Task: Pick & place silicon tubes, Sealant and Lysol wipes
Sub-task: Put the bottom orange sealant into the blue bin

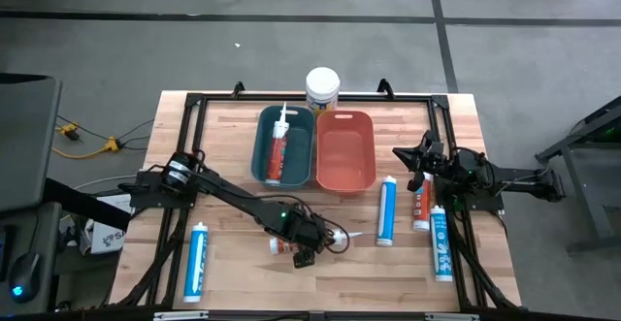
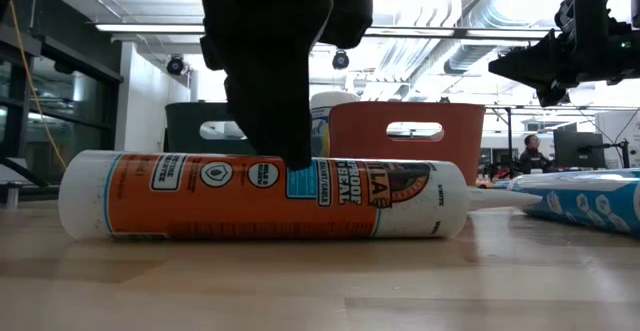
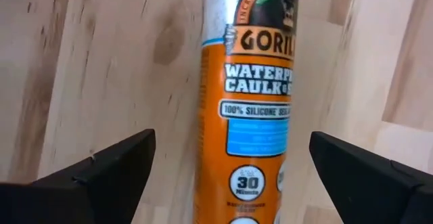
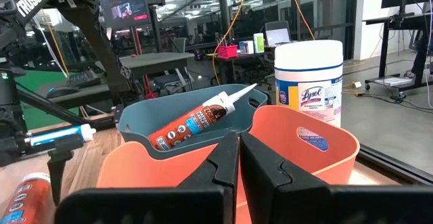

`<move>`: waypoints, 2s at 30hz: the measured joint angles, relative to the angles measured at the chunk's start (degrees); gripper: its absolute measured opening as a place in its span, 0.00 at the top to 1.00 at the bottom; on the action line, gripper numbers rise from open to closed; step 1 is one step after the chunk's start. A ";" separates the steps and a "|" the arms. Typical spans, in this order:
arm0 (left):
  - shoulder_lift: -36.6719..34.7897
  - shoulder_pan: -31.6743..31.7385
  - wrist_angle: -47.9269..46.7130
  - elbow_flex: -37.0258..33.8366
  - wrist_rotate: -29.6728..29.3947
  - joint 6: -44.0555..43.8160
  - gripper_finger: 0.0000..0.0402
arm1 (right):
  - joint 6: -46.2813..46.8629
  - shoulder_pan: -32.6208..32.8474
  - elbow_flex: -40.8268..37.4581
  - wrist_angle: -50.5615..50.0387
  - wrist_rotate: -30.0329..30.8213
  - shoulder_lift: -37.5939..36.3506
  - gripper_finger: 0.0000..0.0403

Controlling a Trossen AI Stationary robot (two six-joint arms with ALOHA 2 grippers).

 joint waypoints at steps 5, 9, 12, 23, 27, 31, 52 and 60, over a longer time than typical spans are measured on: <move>2.86 0.00 -0.28 -0.09 -0.25 0.02 0.05 | 0.01 0.00 0.01 0.00 0.00 0.00 0.97; 4.74 0.00 0.87 -0.02 -0.04 0.17 0.05 | 0.02 0.02 0.00 0.00 0.00 0.00 0.97; 5.37 -0.06 1.52 0.21 -0.08 0.00 0.05 | 0.01 0.01 0.02 0.04 0.00 0.14 0.97; 7.45 -0.09 2.10 0.26 -2.00 0.17 0.05 | 0.01 0.01 0.01 0.02 0.00 0.31 0.97; 7.54 -0.11 2.29 0.22 -2.85 0.03 0.09 | 0.00 0.00 0.00 0.02 0.00 0.31 0.97; 7.60 -0.13 2.86 0.20 -3.66 0.03 0.20 | 0.01 0.01 0.01 0.03 0.00 0.31 0.97; 7.65 0.02 3.56 0.11 -2.86 -4.95 0.53 | 0.01 0.02 0.02 0.02 0.00 0.31 0.97; 7.62 -1.77 4.73 0.03 -4.88 -7.15 0.53 | 0.00 0.02 0.02 0.04 0.00 0.31 0.97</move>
